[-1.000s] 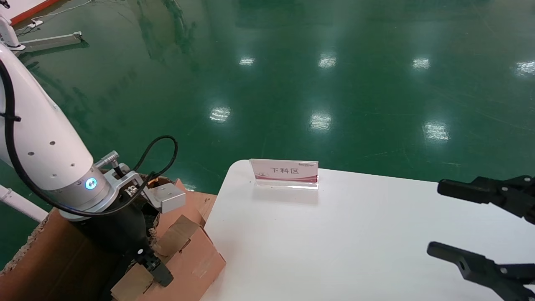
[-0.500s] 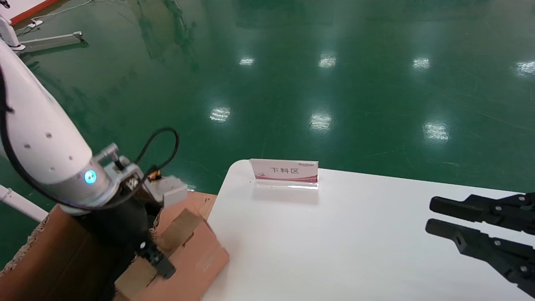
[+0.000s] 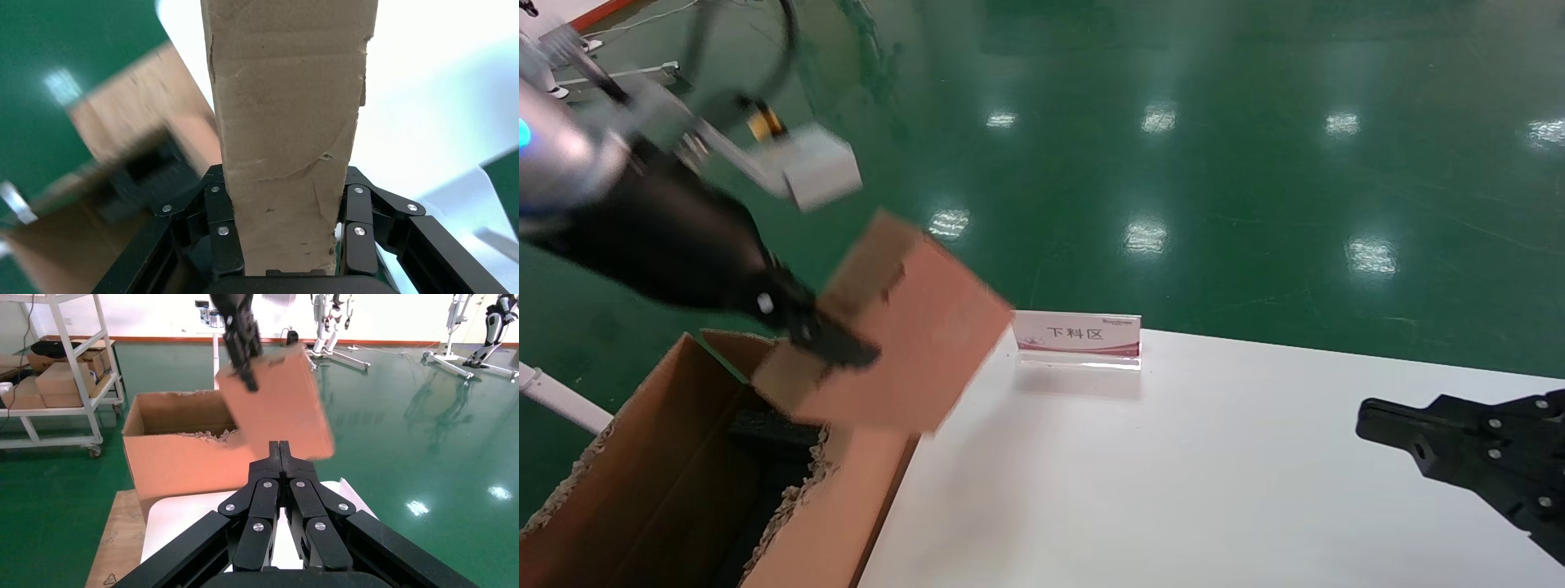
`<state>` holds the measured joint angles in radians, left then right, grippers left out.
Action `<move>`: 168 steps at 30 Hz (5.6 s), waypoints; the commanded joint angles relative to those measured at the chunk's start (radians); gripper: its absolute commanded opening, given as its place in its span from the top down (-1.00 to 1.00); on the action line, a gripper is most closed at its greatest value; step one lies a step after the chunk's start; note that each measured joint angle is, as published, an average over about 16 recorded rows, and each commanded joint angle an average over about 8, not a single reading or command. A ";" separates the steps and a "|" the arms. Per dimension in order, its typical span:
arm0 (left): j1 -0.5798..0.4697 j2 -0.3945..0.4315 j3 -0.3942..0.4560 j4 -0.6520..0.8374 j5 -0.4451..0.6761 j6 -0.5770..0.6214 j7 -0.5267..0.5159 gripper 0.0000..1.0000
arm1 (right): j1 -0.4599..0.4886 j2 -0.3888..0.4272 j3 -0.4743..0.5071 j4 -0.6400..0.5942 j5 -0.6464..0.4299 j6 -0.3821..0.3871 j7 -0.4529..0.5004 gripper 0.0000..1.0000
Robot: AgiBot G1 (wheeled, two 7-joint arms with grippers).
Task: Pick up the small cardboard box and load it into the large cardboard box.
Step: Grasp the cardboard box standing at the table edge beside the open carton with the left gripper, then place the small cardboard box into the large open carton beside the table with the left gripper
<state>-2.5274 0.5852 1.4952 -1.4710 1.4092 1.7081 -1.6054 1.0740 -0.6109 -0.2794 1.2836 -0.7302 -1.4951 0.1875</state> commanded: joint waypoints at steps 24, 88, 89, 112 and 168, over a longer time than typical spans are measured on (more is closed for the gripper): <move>-0.242 -0.076 0.235 -0.008 -0.013 0.025 -0.079 1.00 | 0.000 0.000 0.000 0.000 0.000 0.000 0.000 -1.00; -0.610 -0.168 1.325 0.582 -0.307 0.021 0.462 1.00 | 0.000 0.000 0.000 0.000 0.000 0.000 0.000 -1.00; -0.609 -0.177 1.326 0.584 -0.305 0.018 0.468 1.00 | 0.000 0.000 0.000 0.000 0.000 0.000 0.000 -1.00; -0.482 -0.239 1.313 0.584 -0.293 -0.087 0.520 1.00 | 0.000 0.000 0.000 0.000 0.000 0.000 0.000 -1.00; -0.102 -0.101 1.196 0.787 -0.345 -0.292 0.592 1.00 | 0.000 0.000 0.000 0.000 0.000 0.000 0.000 -1.00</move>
<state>-2.6300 0.4833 2.6924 -0.6854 1.0645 1.4171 -1.0142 1.0740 -0.6109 -0.2794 1.2836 -0.7302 -1.4951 0.1875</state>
